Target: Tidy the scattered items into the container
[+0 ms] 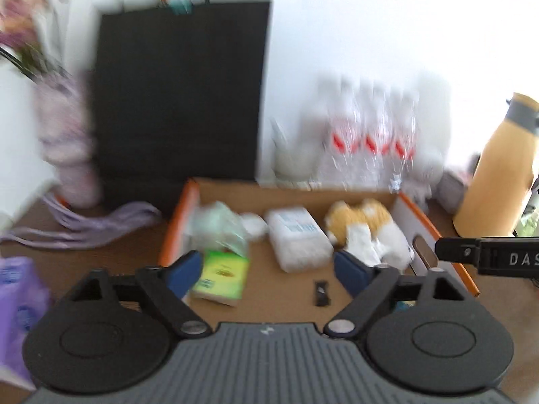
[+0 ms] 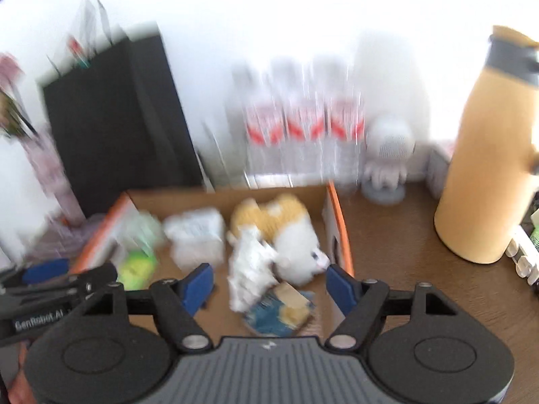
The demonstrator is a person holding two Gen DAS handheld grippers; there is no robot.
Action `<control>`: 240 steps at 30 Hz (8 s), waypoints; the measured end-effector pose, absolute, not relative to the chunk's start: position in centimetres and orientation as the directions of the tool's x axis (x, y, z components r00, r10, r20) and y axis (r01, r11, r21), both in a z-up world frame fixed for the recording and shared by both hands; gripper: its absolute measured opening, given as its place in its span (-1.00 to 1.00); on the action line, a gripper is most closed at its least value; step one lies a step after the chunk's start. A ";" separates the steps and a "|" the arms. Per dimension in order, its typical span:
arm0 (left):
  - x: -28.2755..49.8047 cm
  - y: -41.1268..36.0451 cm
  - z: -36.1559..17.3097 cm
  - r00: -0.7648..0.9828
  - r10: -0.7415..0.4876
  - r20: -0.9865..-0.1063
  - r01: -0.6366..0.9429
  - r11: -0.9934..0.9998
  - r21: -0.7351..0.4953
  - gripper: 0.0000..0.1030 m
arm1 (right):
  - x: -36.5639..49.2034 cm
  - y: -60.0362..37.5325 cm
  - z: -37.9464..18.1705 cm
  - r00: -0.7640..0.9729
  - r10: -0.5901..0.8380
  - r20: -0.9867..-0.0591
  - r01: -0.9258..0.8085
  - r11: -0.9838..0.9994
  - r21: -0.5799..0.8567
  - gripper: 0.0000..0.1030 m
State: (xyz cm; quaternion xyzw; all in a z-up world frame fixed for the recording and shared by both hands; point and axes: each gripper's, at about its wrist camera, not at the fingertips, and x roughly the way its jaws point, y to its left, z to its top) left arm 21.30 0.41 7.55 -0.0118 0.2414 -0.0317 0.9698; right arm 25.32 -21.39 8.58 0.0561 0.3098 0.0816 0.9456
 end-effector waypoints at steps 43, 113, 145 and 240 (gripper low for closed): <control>10.1 1.7 1.7 0.872 0.019 -0.490 -0.010 1.000 0.022 1.00 | 9.5 -17.9 0.2 0.842 0.213 -0.496 -0.210 0.976 0.063 0.73; 16.8 -0.3 -1.2 0.795 -0.088 -0.600 0.127 0.992 0.022 -0.65 | 10.4 -19.8 -1.4 0.865 0.223 -0.450 -0.209 0.975 0.081 -0.68; 11.7 9.3 -0.7 0.812 -0.130 -0.570 0.043 0.985 -0.164 -0.14 | 16.3 -7.6 -2.0 0.701 0.364 -0.613 -0.409 0.910 0.073 -0.96; 38.9 -0.4 4.9 0.492 -0.150 -0.857 0.157 0.984 -0.082 -0.62 | 41.2 -14.2 8.3 0.444 0.223 -0.868 -0.290 0.952 0.097 -0.71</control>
